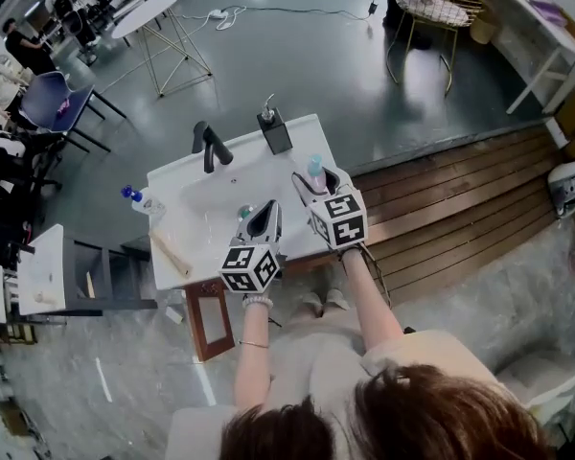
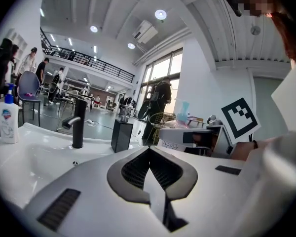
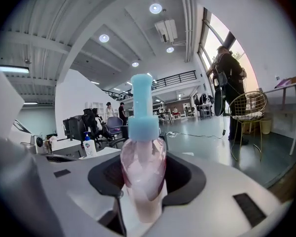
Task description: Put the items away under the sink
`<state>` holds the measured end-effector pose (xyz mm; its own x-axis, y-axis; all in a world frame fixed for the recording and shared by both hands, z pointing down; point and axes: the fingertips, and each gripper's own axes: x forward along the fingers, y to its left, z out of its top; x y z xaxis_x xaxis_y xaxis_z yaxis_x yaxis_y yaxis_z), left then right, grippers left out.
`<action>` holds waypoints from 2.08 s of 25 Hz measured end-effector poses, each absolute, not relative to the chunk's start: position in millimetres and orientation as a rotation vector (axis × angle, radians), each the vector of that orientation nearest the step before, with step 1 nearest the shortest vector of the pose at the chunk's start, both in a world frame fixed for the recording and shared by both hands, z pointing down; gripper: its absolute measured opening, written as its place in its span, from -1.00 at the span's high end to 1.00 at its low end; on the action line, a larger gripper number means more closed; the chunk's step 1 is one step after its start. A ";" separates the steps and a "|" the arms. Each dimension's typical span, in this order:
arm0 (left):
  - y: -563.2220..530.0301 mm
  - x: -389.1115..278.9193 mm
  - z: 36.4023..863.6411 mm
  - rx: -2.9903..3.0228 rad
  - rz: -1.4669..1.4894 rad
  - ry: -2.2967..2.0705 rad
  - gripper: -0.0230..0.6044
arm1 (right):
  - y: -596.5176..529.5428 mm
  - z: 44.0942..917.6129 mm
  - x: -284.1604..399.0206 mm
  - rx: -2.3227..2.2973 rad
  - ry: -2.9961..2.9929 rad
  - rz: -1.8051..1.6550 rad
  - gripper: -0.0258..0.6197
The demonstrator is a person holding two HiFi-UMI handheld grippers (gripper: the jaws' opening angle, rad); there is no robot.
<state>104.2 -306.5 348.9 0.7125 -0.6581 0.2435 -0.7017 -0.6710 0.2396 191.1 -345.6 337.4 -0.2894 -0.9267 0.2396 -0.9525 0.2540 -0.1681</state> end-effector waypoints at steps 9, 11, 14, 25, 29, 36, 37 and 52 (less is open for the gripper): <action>-288.5 89.0 349.5 2.583 0.173 -1.101 0.93 | -328.7 336.0 176.8 1.768 -2.425 0.420 0.30; -284.8 85.9 348.7 2.585 0.170 -1.101 0.93 | -325.0 333.5 175.0 1.773 -2.426 0.414 0.30; -278.4 81.2 347.8 2.589 0.159 -1.100 0.93 | -318.8 331.6 169.0 1.774 -2.431 0.410 0.30; -221.2 55.4 346.9 2.598 0.087 -1.039 0.93 | -263.4 318.5 146.0 1.792 -2.415 0.368 0.30; -195.9 39.4 345.7 2.605 0.080 -1.028 0.93 | -233.9 317.8 129.5 1.798 -2.414 0.368 0.30; -160.4 18.5 336.4 2.632 0.071 -1.018 0.93 | -190.2 313.5 104.6 1.804 -2.427 0.365 0.30; -155.7 16.1 335.0 2.636 0.069 -1.016 0.93 | -184.8 312.6 101.7 1.804 -2.427 0.362 0.30; -99.0 -5.9 336.8 2.651 0.087 -1.015 0.93 | -123.3 316.9 76.8 1.795 -2.431 0.376 0.31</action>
